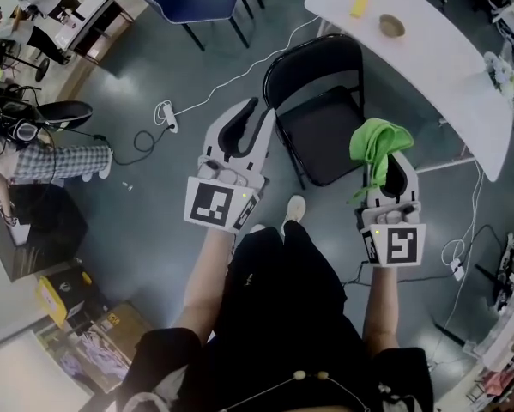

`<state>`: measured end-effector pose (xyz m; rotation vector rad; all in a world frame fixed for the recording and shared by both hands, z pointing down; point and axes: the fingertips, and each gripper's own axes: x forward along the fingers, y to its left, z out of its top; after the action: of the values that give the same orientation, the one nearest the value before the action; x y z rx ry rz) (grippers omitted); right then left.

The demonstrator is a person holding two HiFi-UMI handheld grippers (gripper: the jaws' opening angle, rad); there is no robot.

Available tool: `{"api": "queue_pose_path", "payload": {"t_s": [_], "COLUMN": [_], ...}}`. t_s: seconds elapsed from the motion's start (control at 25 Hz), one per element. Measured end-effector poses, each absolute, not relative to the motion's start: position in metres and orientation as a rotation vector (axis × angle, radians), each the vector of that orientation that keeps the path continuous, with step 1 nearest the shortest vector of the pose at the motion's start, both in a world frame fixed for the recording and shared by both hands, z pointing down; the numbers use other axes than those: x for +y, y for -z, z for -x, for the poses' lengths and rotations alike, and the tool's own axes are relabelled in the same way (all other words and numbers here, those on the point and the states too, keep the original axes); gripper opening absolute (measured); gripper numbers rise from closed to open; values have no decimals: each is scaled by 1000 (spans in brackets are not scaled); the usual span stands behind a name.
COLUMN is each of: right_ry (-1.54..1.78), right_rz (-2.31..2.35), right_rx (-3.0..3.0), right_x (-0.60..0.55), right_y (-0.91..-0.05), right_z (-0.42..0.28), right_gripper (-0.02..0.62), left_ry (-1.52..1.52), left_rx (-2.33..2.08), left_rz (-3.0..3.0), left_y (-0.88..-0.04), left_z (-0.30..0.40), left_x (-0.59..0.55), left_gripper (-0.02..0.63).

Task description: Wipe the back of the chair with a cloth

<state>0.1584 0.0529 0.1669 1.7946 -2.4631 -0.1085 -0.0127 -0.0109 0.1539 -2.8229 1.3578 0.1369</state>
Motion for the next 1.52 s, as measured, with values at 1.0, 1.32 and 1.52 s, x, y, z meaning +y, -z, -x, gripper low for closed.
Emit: {"api": "queue_pose_path", "payload": {"t_s": [1.0,1.32,1.52], "right_ry": [376,408,450], "right_rz": [-1397,-1328,-1310], "right_rx": [-2300,-2244,-2192], "right_x": [-144,-178,-207], "right_y": [-341,-402,-438], "right_z": [-134,-117,-108], "right_gripper": [43,43,43], "left_ry": [126,172,209], "left_rx": [1473,1486,1479], "left_rz": [2891,2948,2998], "left_y": [-307,-368,-398], "left_z": [19,30,30], "left_x": [-140,-142,-143], "left_gripper": [6,6,6]}}
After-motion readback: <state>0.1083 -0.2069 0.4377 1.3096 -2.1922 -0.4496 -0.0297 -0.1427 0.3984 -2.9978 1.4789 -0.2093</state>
